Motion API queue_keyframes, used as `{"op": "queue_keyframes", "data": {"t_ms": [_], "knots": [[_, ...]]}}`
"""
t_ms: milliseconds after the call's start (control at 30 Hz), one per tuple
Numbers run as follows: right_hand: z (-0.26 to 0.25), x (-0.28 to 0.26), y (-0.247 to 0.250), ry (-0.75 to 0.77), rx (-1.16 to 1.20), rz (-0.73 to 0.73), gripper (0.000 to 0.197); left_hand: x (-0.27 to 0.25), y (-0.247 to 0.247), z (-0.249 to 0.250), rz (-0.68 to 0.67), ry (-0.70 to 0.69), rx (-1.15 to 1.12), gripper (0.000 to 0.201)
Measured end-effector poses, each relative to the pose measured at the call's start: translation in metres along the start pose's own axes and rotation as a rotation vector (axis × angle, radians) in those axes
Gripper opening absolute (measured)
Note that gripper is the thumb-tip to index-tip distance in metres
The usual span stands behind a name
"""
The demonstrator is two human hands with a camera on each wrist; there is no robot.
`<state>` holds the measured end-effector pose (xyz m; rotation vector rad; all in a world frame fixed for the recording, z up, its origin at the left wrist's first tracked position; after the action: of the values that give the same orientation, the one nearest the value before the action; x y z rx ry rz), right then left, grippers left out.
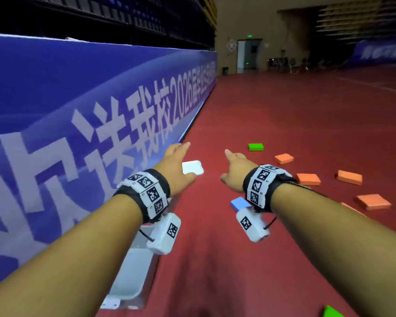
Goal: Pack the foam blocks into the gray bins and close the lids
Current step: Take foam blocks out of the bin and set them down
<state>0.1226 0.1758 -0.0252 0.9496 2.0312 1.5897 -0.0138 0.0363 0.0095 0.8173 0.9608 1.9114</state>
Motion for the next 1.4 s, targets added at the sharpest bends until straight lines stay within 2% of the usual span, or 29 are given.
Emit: {"op": "queue_keyframes", "data": {"t_ms": [233,433,567,667,767,867,1000,1167,1400], "knots": [[0.102,0.007,-0.003,-0.205,-0.029,0.002,0.085,0.070,-0.086,0.026,-0.089,-0.148,-0.225,0.086],[0.176,0.037,-0.002,-0.369,-0.052,0.076,0.085,0.150,-0.151,0.046,-0.199,-0.230,-0.207,0.087],[0.229,0.048,0.000,-0.502,-0.022,0.129,0.083,0.215,-0.197,0.084,-0.280,-0.312,-0.209,0.086],[0.274,0.040,0.000,-0.607,0.002,0.161,0.081,0.241,-0.246,0.128,-0.386,-0.382,-0.208,0.086],[0.318,0.021,0.003,-0.702,0.021,0.156,0.082,0.251,-0.291,0.172,-0.477,-0.440,-0.241,0.091],[0.365,-0.002,0.009,-0.803,0.019,0.173,0.082,0.255,-0.330,0.217,-0.497,-0.496,-0.303,0.099],[0.438,-0.036,0.012,-0.940,0.030,0.178,0.084,0.266,-0.385,0.280,-0.546,-0.485,-0.372,0.100],[0.526,-0.061,0.031,-1.023,0.074,0.176,0.087,0.273,-0.446,0.356,-0.655,-0.577,-0.247,0.095],[0.625,-0.082,0.052,-1.111,0.097,0.182,0.086,0.293,-0.521,0.442,-0.738,-0.590,-0.189,0.088]]}}
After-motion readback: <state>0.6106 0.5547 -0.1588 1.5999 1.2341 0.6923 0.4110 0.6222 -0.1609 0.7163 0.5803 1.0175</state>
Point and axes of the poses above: each hand's wrist, its own x-axis towards the middle knuckle, its own y-axis out of the back of the hand, z = x × y, the point moved 4 cm from there along x, towards the middle knuckle, and after that the axes turned 7 degrees about y, right-handed, at the moved point
